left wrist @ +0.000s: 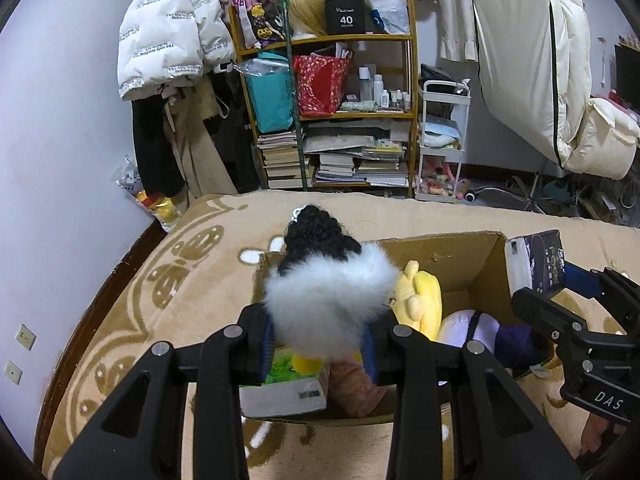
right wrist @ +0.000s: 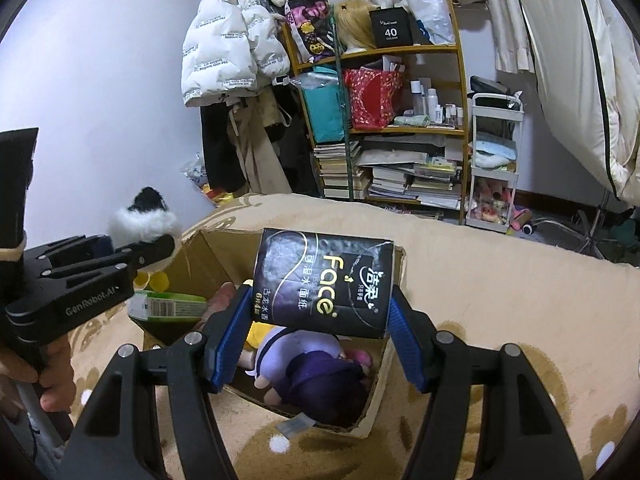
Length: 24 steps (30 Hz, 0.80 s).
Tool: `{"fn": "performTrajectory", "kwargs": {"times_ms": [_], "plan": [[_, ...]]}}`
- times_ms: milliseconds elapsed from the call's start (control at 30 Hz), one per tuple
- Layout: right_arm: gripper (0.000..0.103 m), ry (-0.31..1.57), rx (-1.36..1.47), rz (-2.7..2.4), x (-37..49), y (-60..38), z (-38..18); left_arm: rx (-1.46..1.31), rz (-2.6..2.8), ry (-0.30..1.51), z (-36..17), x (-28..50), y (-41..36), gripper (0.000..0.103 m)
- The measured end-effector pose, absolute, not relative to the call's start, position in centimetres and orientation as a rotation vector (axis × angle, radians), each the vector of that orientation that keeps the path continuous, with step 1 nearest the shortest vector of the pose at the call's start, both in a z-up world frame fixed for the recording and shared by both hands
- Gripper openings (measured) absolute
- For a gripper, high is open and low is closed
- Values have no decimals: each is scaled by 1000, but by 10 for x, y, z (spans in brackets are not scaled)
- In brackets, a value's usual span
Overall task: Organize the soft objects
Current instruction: 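Carry the penguin with left tool while right tool carries Face pack over box, then open both tools to drop the penguin and Face pack into the box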
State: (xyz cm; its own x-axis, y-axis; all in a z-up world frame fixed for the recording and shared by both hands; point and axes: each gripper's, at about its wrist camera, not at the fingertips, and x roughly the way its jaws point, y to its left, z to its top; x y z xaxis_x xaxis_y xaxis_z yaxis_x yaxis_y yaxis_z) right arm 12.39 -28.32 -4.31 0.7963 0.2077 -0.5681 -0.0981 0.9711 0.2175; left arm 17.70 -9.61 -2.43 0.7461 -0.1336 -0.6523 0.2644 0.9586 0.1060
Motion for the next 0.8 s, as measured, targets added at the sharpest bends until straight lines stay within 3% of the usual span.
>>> {"fn": "performTrajectory", "kwargs": {"times_ms": [667,800], "plan": [[70,635,153,173,122,-280,-46,219,-233,749,-39,173,-106,36],[70,650,144,180,124,-279,-49,215,-214,739,-40,173,-103,51]]}}
